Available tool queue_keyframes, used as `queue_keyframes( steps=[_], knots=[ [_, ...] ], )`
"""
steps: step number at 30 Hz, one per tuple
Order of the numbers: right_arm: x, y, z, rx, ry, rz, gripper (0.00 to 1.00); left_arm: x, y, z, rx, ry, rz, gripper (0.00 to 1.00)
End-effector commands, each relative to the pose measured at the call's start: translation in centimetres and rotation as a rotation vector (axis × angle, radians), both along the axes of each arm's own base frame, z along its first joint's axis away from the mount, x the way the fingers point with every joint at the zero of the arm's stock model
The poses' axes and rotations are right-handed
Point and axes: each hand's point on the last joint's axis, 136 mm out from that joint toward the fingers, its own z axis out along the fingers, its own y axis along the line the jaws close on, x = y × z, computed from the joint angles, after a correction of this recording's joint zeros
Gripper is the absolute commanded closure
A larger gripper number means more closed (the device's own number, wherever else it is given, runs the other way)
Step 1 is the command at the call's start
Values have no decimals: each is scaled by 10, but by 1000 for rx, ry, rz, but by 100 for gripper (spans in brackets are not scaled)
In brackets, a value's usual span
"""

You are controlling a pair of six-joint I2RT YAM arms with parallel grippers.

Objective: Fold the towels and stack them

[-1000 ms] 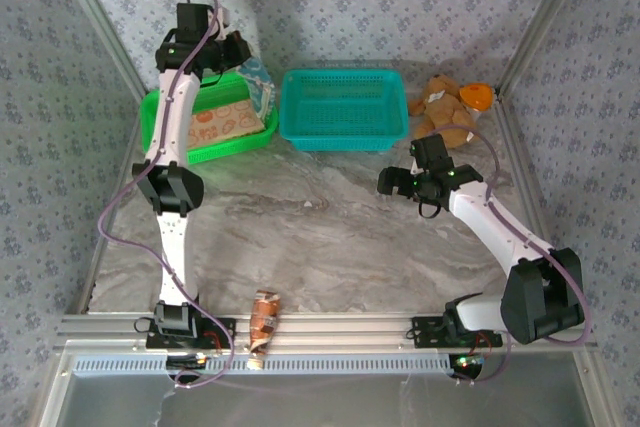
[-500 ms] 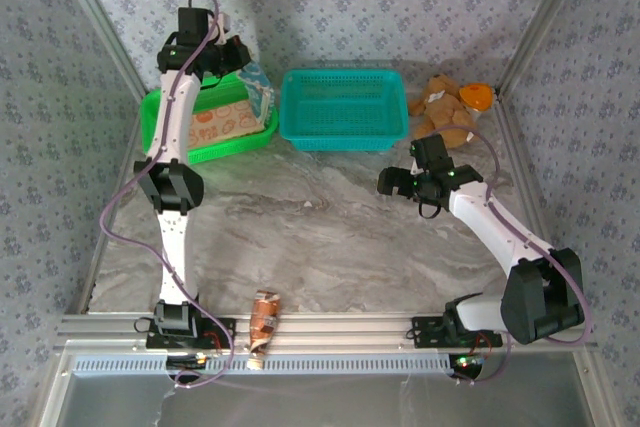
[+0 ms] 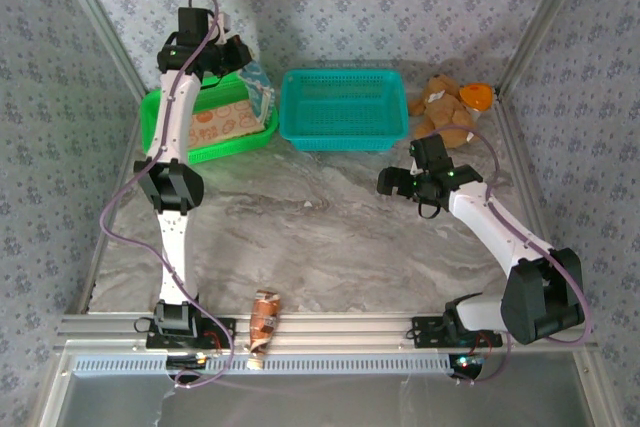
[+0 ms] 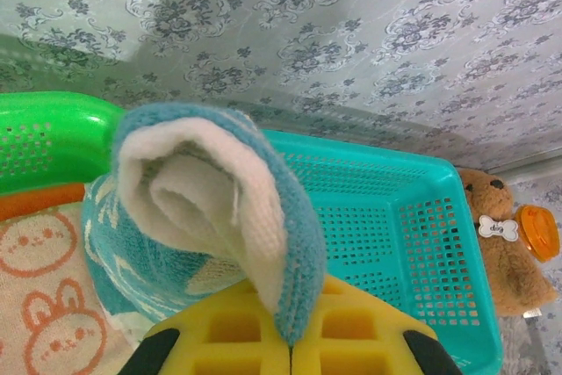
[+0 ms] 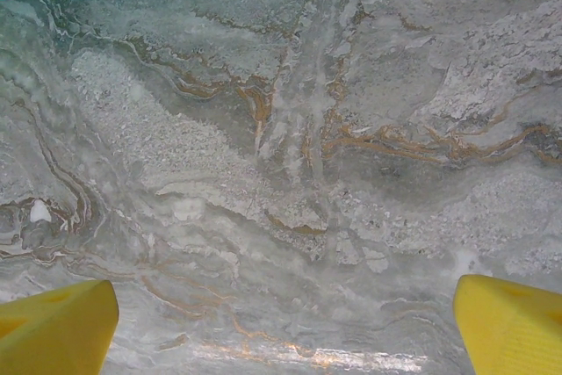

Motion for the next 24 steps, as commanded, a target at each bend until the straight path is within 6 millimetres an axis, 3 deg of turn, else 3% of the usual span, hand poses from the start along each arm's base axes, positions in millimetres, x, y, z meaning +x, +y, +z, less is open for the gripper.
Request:
queue_keyframes(
  steps=[1, 7, 24],
  knots=[
    [-3, 0, 2, 2, -1, -4, 0, 1, 7, -3, -3, 4, -8, 100],
    [-2, 3, 3, 6, -5, 0, 0, -4, 30, -14, 40, 39, 13, 100],
    [2, 16, -3, 13, 4, 21, 0, -40, 122, -47, 198, 185, 127, 100]
  ],
)
